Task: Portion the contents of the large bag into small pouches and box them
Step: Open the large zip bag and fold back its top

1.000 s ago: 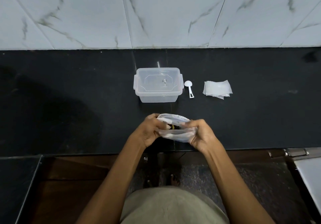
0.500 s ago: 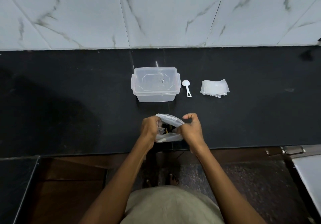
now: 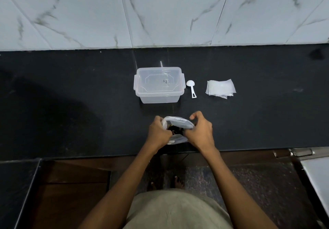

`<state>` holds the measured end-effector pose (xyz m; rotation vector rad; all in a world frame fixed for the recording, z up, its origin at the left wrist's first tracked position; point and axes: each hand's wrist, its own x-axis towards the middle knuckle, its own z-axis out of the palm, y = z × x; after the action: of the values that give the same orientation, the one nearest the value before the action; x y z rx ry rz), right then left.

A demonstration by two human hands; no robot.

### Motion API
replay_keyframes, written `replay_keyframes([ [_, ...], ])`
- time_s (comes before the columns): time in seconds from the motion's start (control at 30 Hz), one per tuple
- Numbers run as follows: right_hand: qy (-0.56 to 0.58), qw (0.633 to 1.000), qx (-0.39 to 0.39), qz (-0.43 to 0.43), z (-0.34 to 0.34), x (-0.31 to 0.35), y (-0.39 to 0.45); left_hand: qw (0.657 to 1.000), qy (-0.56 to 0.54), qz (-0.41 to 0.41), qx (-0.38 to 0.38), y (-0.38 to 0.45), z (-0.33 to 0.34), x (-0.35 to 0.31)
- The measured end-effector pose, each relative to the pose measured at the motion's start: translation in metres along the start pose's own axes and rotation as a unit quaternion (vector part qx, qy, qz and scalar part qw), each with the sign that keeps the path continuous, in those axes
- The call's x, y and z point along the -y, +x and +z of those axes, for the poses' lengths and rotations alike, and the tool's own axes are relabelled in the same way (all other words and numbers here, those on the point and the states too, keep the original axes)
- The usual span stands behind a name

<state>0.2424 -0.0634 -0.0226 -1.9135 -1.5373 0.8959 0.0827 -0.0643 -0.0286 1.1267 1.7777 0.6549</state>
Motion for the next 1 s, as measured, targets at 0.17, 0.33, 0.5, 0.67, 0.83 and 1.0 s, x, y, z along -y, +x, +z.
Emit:
replay_keyframes([
  [0.17, 0.138, 0.986, 0.016, 0.096, -0.02, -0.016, 0.012, 0.988, 0.056, 0.009, -0.145, -0.001, -0.006, 0.003],
  [0.33, 0.086, 0.993, 0.008, 0.084, -0.018, -0.023, 0.013, 0.984, 0.106, 0.115, -0.088, 0.002, -0.007, 0.006],
  [0.5, -0.036, 0.999, 0.029, -0.025, -0.017, -0.018, 0.007, 0.99, 0.068, 0.103, -0.064, 0.006, -0.01, 0.007],
  [0.67, 0.055, 0.993, 0.043, -0.096, -0.014, -0.017, 0.013, 0.988, 0.003, 0.148, -0.031, 0.004, -0.007, 0.004],
  [0.83, 0.058, 0.992, -0.025, -0.105, -0.009, -0.016, 0.017, 0.979, 0.056, 0.191, -0.051, 0.005, -0.011, 0.006],
  [1.0, -0.031, 0.984, -0.011, -0.177, -0.001, -0.018, 0.018, 0.938, 0.156, 0.294, -0.098, 0.005, -0.01, 0.013],
])
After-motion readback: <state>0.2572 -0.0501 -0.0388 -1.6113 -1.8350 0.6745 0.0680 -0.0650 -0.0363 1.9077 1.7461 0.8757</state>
